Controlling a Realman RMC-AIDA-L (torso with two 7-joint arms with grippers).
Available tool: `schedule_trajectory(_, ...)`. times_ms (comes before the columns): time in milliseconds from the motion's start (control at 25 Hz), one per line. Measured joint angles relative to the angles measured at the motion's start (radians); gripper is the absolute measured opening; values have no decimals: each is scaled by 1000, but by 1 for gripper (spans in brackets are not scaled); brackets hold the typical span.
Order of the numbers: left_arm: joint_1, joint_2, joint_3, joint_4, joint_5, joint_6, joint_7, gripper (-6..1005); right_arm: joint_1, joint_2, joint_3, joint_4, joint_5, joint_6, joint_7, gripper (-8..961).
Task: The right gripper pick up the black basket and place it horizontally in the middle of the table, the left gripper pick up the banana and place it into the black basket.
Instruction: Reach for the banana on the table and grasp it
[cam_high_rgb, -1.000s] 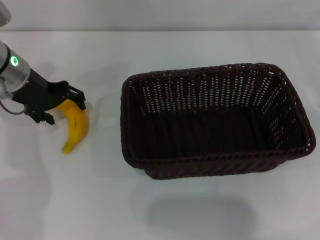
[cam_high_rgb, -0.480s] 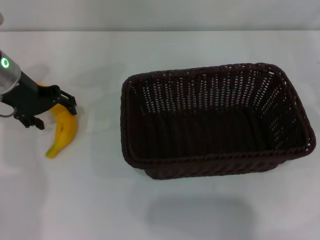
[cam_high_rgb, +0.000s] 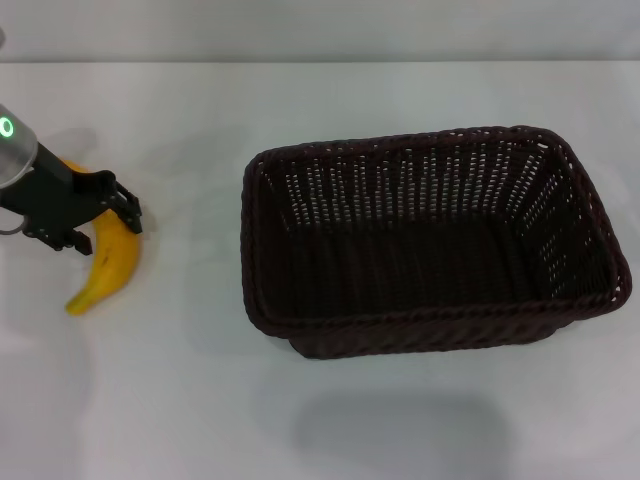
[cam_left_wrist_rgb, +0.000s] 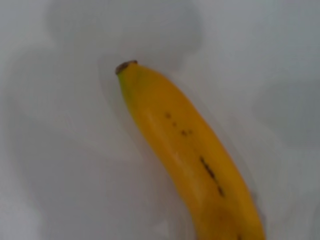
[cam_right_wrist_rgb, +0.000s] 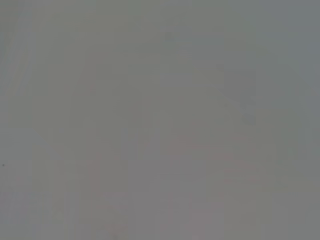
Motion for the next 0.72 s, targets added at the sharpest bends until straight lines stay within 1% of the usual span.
schedule_trajectory(120, 3, 0, 0, 0, 5, 2, 3, 716, 0, 0, -2, 0, -1, -2, 0, 783)
schedule_trajectory(320, 6, 0, 0, 1, 6, 5, 24, 501, -1, 0, -15, 2, -1, -4, 2, 783)
schedule_trajectory(560, 1, 0, 0, 25, 5, 10, 81, 488, -7, 2, -30, 3, 2, -6, 7, 783)
schedule_trajectory(680, 4, 0, -5, 87, -37, -6, 131, 488, -9, 2, -30, 3, 6, -5, 21, 783)
schedule_trajectory(720, 8, 0, -6, 120, -75, -23, 161, 489, -9, 2, -30, 3, 6, -4, 29, 783)
